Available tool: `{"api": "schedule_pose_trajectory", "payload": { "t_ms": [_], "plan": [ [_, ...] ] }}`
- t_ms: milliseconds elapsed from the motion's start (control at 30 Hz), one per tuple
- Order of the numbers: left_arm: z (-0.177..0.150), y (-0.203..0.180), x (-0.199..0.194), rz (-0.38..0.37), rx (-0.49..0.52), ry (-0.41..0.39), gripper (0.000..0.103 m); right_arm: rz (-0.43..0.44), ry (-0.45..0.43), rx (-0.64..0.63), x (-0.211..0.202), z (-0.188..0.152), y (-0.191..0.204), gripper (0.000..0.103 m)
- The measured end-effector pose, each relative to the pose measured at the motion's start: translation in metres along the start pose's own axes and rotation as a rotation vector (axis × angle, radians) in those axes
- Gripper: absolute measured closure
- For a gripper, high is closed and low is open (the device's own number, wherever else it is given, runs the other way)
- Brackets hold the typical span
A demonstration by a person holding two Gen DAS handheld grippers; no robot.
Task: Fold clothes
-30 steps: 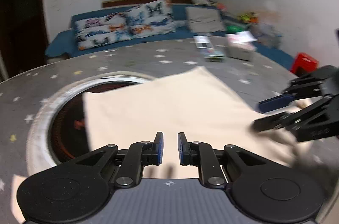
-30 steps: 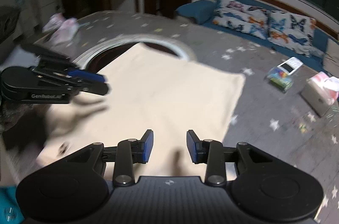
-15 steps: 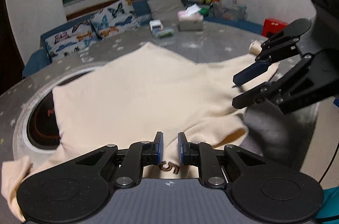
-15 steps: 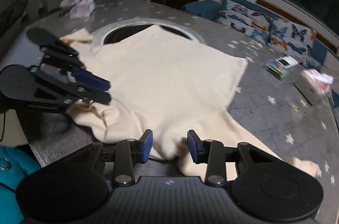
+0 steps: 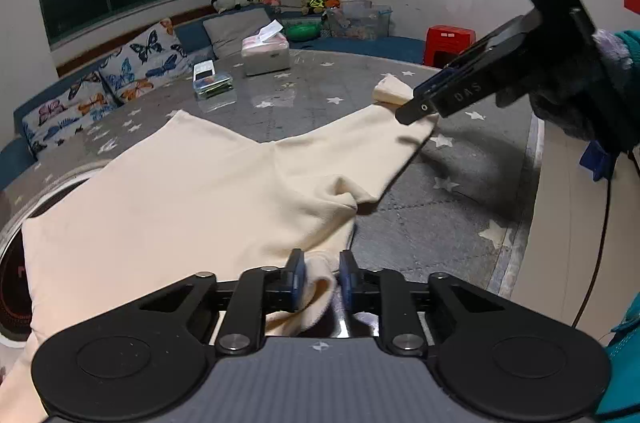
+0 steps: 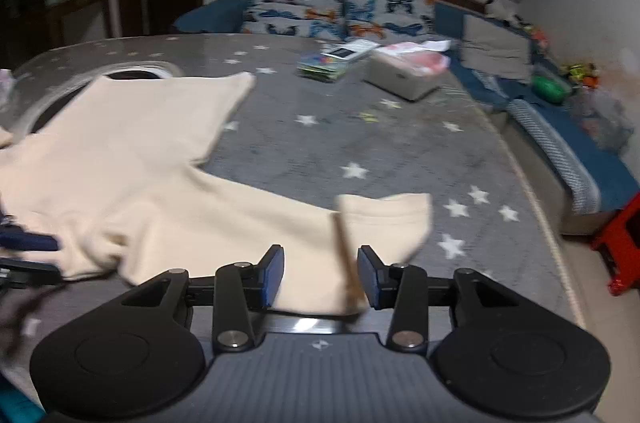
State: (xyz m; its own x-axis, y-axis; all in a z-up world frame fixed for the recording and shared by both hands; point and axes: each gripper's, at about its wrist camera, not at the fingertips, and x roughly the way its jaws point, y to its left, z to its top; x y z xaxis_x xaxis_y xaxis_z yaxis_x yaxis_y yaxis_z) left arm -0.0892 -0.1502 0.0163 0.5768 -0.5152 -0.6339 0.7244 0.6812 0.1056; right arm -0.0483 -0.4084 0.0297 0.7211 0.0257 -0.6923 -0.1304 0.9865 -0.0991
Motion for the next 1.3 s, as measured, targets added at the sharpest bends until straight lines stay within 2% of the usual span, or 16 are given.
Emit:
{"api": "schedule_pose_trajectory", "payload": {
  "t_ms": [167,200,233,267,367,533,700,767,867,1000,1067,1200,1300],
  "plan": [
    [-0.004,-0.001,-0.004,-0.017,0.020,0.004,0.093,-0.034,0.016,0.002,0.016,-0.004,-0.010,0.065],
    [-0.004,-0.001,-0.005,-0.019,0.020,0.005,0.093,-0.048,0.012,-0.002,0.019,-0.004,-0.012,0.068],
    [-0.005,-0.001,-0.005,-0.021,0.019,0.005,0.093,-0.061,0.008,-0.005,0.021,-0.004,-0.013,0.081],
    [-0.005,0.000,-0.006,-0.024,0.019,0.006,0.093,-0.084,0.007,-0.002,0.023,-0.003,-0.017,0.089],
    [-0.006,0.000,-0.007,-0.032,0.017,0.004,0.093,-0.150,-0.003,0.019,0.028,0.001,-0.033,0.095],
    [-0.009,0.002,-0.009,-0.056,0.012,0.002,0.093,-0.268,-0.021,0.078,0.035,0.003,-0.066,0.099],
    [-0.009,0.003,-0.009,-0.067,0.010,0.002,0.093,-0.278,-0.010,0.131,0.054,-0.002,-0.082,0.099],
    [-0.008,0.003,-0.009,-0.066,0.004,0.003,0.090,-0.274,-0.013,0.148,0.053,0.000,-0.081,0.096],
    [-0.008,0.005,-0.011,-0.055,-0.025,0.002,0.089,-0.266,-0.020,0.154,0.049,0.002,-0.080,0.087],
    [-0.011,0.020,-0.028,0.004,-0.101,-0.027,0.089,-0.261,-0.033,0.149,0.040,0.006,-0.076,0.083],
    [-0.012,0.028,-0.036,0.036,-0.140,-0.042,0.084,-0.258,-0.042,0.145,0.035,0.008,-0.074,0.070],
    [-0.015,0.045,-0.054,0.100,-0.219,-0.074,0.080,-0.224,-0.058,0.121,0.029,0.014,-0.063,0.067],
    [-0.022,0.071,-0.068,0.241,-0.312,-0.084,0.074,-0.161,-0.065,0.099,0.026,0.017,-0.049,0.060]
  ]
}}
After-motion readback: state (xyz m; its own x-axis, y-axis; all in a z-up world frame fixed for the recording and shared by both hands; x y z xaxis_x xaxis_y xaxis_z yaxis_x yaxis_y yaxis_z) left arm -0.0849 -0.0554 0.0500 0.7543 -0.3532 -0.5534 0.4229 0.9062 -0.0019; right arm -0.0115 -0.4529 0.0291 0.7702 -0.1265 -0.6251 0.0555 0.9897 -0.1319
